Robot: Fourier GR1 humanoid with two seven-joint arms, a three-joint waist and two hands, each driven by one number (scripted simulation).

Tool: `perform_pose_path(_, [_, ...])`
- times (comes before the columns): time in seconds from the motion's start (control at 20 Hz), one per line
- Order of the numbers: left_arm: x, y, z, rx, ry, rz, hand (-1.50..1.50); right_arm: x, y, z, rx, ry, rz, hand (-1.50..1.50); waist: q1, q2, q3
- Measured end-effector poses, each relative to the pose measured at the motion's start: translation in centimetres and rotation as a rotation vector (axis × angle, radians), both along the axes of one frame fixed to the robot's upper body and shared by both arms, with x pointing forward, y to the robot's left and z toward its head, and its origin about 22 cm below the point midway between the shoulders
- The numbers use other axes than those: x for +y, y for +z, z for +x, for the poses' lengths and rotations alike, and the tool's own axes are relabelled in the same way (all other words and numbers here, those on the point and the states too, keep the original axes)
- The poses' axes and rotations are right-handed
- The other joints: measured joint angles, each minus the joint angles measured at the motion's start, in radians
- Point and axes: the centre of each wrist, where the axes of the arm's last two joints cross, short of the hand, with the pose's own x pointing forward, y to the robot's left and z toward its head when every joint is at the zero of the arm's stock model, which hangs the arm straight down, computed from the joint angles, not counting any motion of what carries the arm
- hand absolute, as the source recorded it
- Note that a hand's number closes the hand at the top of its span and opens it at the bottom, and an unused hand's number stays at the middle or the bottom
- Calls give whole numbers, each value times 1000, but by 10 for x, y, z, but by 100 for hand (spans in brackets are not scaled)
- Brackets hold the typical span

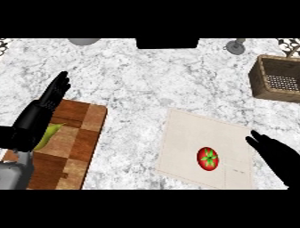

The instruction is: Pick the tomato from the placemat and place it in the basket

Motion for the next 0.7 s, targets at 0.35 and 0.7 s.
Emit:
perform_pose_path(0.35, [4,0,-2,-7,-14,1,0,-11,7,0,33,-49,-11,-150,9,2,3])
perform_pose_path(0.7, [-2,-5,3,0,-17,-2,0,-15,-10,-1,22,-51,109,-150,11,3,4])
